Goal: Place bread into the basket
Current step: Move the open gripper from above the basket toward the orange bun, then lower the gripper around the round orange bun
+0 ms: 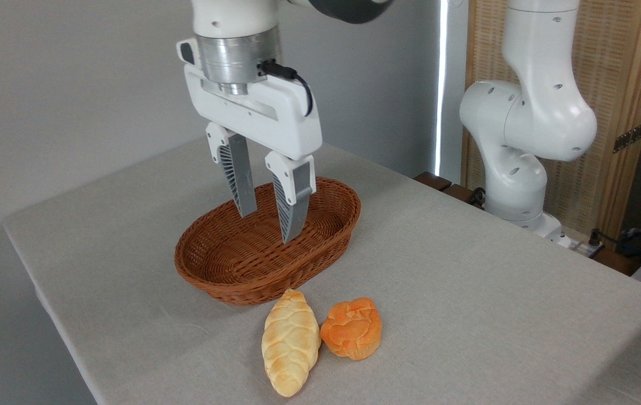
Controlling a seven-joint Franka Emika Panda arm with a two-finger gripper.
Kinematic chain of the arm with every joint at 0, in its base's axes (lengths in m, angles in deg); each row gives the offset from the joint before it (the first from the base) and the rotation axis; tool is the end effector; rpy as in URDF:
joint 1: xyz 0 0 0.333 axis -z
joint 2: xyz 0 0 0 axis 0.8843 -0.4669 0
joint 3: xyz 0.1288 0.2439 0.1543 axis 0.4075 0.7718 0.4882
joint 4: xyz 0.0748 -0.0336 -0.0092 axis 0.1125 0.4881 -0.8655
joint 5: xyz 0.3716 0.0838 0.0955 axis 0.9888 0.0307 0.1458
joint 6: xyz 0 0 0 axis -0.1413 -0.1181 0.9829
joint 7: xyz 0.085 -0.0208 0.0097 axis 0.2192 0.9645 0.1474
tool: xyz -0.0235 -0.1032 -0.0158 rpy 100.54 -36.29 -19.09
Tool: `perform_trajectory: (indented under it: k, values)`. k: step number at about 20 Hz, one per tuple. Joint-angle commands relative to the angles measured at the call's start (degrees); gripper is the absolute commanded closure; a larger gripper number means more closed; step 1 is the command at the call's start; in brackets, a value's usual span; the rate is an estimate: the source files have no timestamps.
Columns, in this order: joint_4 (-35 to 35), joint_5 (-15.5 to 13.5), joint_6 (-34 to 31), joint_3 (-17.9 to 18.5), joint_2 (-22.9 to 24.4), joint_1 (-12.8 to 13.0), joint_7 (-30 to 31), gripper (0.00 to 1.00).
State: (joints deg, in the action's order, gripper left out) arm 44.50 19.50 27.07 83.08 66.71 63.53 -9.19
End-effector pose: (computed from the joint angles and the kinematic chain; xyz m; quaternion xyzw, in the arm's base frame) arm 0.5345 -0.0127 0.5769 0.9393 -0.3412 0.0317 0.0161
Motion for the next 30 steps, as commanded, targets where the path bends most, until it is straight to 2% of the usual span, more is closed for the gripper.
perform_trajectory:
  k: [1, 5, 7, 11, 13, 16, 19, 24, 30]
  values:
    - [9.42, 1.53, 4.73, 2.61, 6.63, 0.22, -3.85, 0.0]
    - [12.94, 5.05, 5.78, 4.28, 7.69, 0.22, -7.82, 0.0]
    - [15.74, 5.14, 7.71, 4.55, 9.35, 0.22, -8.79, 0.0]
    - [24.18, 5.23, 12.46, 8.32, 14.27, 0.22, -12.3, 0.0]
    - [27.18, 5.23, 14.05, 9.56, 15.25, 0.31, -12.75, 0.0]
    - [28.94, 5.23, 15.89, 9.56, 15.08, 1.54, -12.75, 0.0]
    - [30.26, 5.23, 18.53, 9.56, 14.73, 1.63, -13.1, 0.0]
    - [32.54, 5.23, 20.81, 9.65, 14.2, 2.15, -19.42, 0.0]
    - [32.9, 6.02, 22.66, 9.74, 13.85, 2.42, -19.87, 0.0]
